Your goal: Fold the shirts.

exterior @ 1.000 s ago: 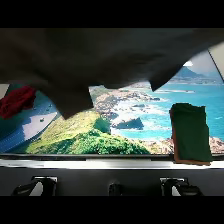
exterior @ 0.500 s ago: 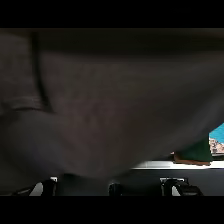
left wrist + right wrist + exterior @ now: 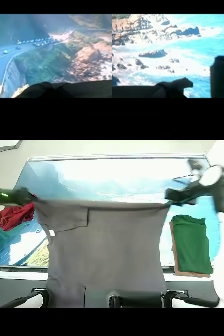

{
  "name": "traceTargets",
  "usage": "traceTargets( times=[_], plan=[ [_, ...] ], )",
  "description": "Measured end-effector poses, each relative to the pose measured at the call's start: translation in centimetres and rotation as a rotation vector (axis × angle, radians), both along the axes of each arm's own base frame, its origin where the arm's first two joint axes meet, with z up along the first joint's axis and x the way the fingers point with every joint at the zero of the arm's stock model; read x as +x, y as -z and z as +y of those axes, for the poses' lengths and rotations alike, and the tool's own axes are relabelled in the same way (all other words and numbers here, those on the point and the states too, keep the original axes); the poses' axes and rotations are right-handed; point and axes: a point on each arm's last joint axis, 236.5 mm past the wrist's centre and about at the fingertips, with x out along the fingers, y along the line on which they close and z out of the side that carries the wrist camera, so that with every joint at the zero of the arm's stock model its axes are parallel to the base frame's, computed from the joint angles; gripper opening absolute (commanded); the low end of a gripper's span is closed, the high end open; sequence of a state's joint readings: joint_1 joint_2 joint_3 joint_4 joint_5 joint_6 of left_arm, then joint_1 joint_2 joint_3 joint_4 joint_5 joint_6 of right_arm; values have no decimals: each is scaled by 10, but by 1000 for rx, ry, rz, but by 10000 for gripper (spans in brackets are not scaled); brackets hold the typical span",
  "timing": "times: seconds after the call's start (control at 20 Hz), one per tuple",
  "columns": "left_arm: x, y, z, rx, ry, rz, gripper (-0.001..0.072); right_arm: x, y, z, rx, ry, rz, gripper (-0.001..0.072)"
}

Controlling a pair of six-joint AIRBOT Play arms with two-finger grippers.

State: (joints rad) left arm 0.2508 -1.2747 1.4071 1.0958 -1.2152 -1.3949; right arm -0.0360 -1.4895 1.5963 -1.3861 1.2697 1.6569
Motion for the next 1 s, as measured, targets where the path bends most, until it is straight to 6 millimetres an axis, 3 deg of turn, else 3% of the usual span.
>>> traceTargets(
  times=[0.1, 0.2, 0.35, 0.45, 0.6, 0.8, 0.95, 1.0],
  plan=[
    [26, 55, -1, -39, -30, 51, 34, 36, 44, 17, 65, 15, -17, 41],
    [54, 87, -5, -75, -57, 36, 34, 68, 65, 24, 122, 66, -82, 41],
    [89, 104, -10, -94, -80, -28, 34, 99, 72, 27, 172, 139, -174, 41],
    [97, 102, -8, -86, -71, -57, 34, 99, 71, 27, 178, 148, -175, 41],
    [81, 101, 0, -70, -13, -2, 34, 63, 73, 30, 146, 91, -45, 42],
    [0, 150, 3, -84, 86, 316, 34, -24, 108, 35, 110, -4, 293, 42],
    [-50, 180, 8, -100, 88, 505, 36, -65, 135, 35, 108, -16, 447, 42],
    [-60, 185, 8, -104, 87, 539, 74, -72, 140, 36, 113, -11, 472, 100]
  ],
)
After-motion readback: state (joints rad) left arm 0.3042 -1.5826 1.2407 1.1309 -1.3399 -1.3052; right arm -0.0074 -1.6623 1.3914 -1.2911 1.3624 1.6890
